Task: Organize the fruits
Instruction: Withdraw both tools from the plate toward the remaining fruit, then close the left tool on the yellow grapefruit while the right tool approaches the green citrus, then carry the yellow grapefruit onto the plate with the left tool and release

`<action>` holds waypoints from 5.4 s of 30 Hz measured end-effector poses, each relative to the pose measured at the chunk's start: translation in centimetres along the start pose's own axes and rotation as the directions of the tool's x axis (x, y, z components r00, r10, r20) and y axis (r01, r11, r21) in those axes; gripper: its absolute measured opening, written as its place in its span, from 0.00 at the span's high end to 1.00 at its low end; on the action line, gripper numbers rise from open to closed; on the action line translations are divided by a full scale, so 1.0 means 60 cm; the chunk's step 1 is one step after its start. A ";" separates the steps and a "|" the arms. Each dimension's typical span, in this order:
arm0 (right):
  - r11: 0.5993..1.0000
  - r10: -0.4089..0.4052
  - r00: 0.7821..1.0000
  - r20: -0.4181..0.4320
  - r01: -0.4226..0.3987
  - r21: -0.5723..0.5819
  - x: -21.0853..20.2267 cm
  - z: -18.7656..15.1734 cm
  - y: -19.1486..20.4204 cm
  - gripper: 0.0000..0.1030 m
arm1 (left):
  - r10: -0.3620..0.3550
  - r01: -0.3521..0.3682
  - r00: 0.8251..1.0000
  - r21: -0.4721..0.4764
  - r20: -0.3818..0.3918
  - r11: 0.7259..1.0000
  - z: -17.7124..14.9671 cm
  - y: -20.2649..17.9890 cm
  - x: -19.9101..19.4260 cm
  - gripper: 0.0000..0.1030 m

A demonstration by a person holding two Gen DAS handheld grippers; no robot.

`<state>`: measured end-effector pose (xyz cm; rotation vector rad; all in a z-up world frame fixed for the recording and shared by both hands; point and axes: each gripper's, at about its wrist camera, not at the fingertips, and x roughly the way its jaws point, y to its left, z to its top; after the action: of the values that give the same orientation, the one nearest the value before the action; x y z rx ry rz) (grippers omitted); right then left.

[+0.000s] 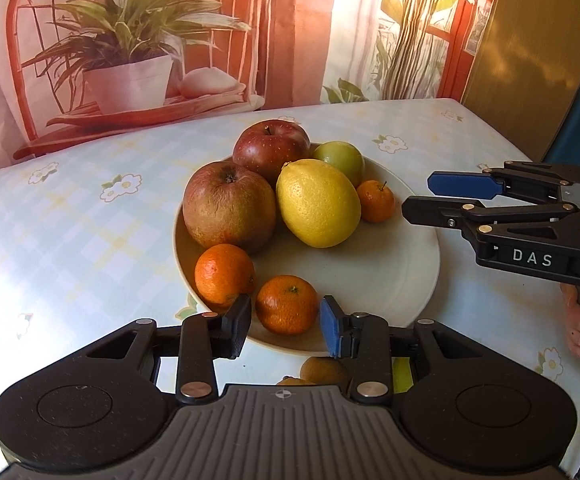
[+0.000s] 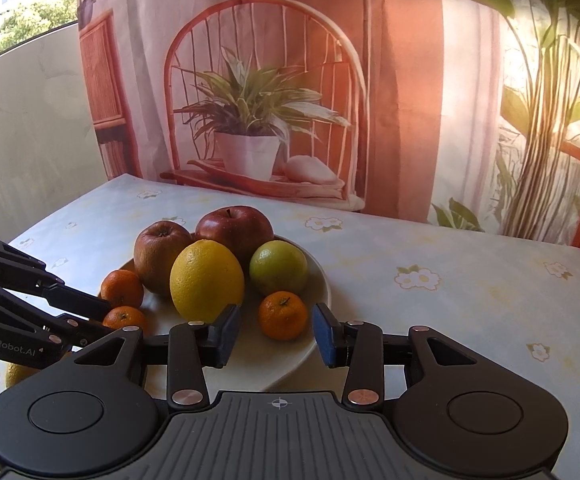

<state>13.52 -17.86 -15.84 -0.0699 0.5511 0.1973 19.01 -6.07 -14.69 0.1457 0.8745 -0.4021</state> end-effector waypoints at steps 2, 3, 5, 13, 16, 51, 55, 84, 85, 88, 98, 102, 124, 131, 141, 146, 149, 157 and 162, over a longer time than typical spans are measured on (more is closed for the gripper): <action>1.000 0.004 1.000 0.001 -0.004 0.002 -0.012 -0.005 0.004 0.64 | 0.003 -0.003 1.000 -0.001 0.011 1.000 -0.002 0.001 -0.008 0.61; 1.000 0.005 1.000 0.001 -0.005 0.004 -0.017 -0.008 0.006 0.64 | 0.003 -0.003 1.000 -0.004 0.016 1.000 -0.004 0.002 -0.013 0.61; 1.000 0.008 1.000 0.003 -0.008 0.009 -0.028 -0.013 0.010 0.64 | 0.001 -0.001 1.000 -0.011 0.027 1.000 -0.006 0.004 -0.022 0.61; 0.999 0.025 1.000 0.005 -0.025 0.033 -0.069 -0.038 0.039 0.64 | 0.009 -0.008 0.997 -0.016 0.074 1.000 -0.029 0.017 -0.071 0.61; 0.998 0.033 0.999 0.012 -0.034 0.049 -0.085 -0.046 0.050 0.64 | 0.009 -0.007 0.996 -0.019 0.085 1.000 -0.039 0.020 -0.086 0.61; 0.996 0.043 0.999 0.009 -0.043 0.077 -0.139 -0.092 0.146 0.63 | -0.025 0.036 0.990 -0.073 0.140 0.997 -0.089 0.037 -0.125 0.61; 0.996 0.043 0.999 0.007 -0.043 0.073 -0.139 -0.089 0.150 0.63 | -0.033 0.044 0.991 -0.085 0.132 0.995 -0.081 0.033 -0.112 0.61; 0.982 0.154 0.983 -0.103 -0.163 -0.092 -0.070 -0.050 0.252 0.63 | -0.008 0.016 0.999 -0.153 0.054 0.988 -0.129 0.106 -0.107 0.62; 0.981 0.158 0.981 -0.111 -0.169 -0.096 -0.066 -0.049 0.257 0.63 | -0.025 0.030 0.999 -0.154 0.035 0.988 -0.135 0.108 -0.103 0.62; 0.977 0.155 0.977 -0.145 -0.174 -0.121 -0.052 -0.047 0.274 0.59 | -0.039 0.044 0.999 -0.171 0.028 0.984 -0.147 0.111 -0.098 0.62; 0.979 0.127 0.979 -0.159 -0.149 -0.138 -0.033 -0.039 0.280 0.64 | -0.078 0.105 0.992 -0.330 0.094 0.938 -0.126 0.148 -0.105 0.62; 0.978 0.124 0.978 -0.165 -0.149 -0.147 -0.035 -0.041 0.281 0.64 | -0.121 0.152 0.987 -0.381 0.105 0.912 -0.104 0.149 -0.089 0.62; 0.981 0.148 0.968 -0.201 -0.169 -0.093 -0.035 -0.062 0.287 0.57 | -0.222 0.241 0.970 -0.333 0.095 0.911 -0.128 0.141 -0.102 0.61; 0.980 0.141 0.970 -0.196 -0.164 -0.109 -0.039 -0.066 0.289 0.58 | -0.257 0.287 0.958 -0.416 0.128 0.863 -0.122 0.155 -0.092 0.62; 0.979 0.144 0.971 -0.192 -0.168 -0.112 -0.039 -0.071 0.287 0.57 | -0.321 0.342 0.939 -0.445 0.125 0.828 -0.130 0.144 -0.071 0.62; 0.980 0.142 0.975 -0.170 -0.163 -0.113 -0.043 -0.069 0.288 0.58 | -0.316 0.341 0.940 -0.451 0.131 0.825 -0.126 0.141 -0.074 0.62; 0.981 0.146 0.979 -0.143 -0.162 -0.107 -0.052 -0.059 0.281 0.58 | -0.312 0.350 0.937 -0.445 0.159 0.824 -0.115 0.139 -0.084 0.62; 0.985 0.127 0.989 -0.074 -0.135 -0.110 -0.070 -0.009 0.233 0.58 | -0.314 0.372 0.927 -0.393 0.206 0.841 -0.047 0.112 -0.094 0.62; 0.989 0.100 0.992 -0.073 -0.107 -0.105 -0.063 0.005 0.180 0.58 | -0.321 0.369 0.928 -0.356 0.189 0.859 0.003 0.079 -0.066 0.62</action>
<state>8.30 -7.88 -13.75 -0.1541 0.6119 0.3274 18.78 -0.67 -11.69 -0.4064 0.8418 -0.5595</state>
